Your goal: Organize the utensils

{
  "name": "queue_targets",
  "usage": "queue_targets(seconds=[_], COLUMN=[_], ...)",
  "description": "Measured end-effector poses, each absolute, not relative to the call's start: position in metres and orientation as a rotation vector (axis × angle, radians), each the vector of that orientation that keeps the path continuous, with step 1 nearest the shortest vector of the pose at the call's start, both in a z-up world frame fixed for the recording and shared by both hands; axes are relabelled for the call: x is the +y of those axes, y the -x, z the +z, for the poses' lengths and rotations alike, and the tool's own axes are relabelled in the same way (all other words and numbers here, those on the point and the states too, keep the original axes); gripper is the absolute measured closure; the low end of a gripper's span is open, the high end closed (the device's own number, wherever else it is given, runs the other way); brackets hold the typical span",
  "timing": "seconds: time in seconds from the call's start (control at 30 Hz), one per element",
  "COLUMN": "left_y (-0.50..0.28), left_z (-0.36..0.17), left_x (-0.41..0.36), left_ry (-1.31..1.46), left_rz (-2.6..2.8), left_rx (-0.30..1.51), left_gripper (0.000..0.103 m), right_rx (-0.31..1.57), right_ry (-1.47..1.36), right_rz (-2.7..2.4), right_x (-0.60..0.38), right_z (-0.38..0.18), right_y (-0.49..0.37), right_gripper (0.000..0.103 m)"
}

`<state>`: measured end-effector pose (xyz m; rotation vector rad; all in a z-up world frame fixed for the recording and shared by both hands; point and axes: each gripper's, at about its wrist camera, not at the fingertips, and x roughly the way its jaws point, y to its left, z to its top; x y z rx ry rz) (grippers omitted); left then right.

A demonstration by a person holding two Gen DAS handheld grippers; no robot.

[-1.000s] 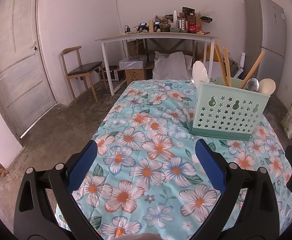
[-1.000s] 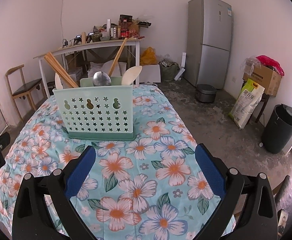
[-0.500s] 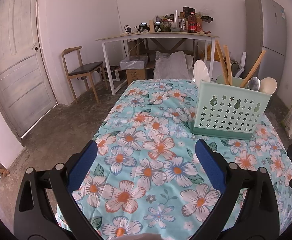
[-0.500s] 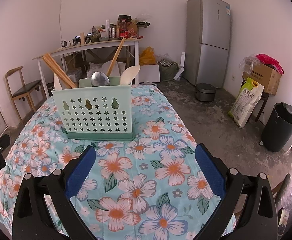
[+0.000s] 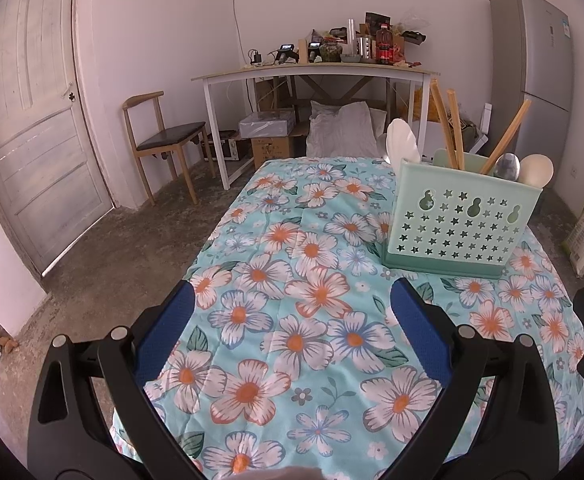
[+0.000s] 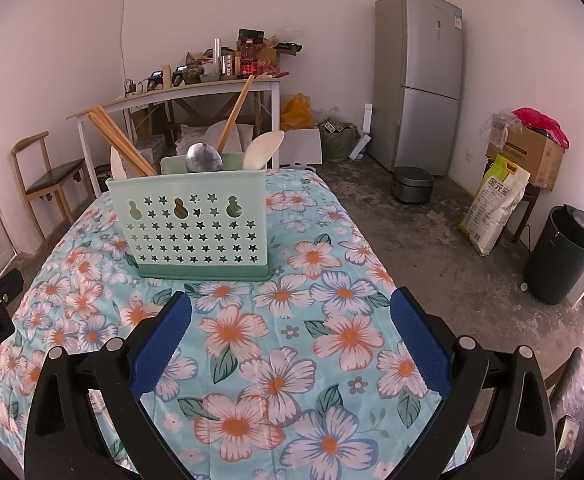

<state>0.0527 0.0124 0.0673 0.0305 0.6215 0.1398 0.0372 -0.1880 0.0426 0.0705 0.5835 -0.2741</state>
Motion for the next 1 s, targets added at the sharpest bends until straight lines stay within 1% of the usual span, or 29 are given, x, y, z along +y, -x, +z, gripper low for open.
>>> queue_targets(seconds=[1.0], left_y=[-0.0539], left_z=[0.0667], left_x=[0.0123], left_ry=[-0.028], left_rz=[0.139], left_rx=[0.625], left_gripper=[0.008], right_rx=[0.579], right_ry=[-0.075], right_rz=[-0.273], right_x=[-0.1883], right_z=[0.0434], right_y=[-0.0364], right_gripper=[0.006])
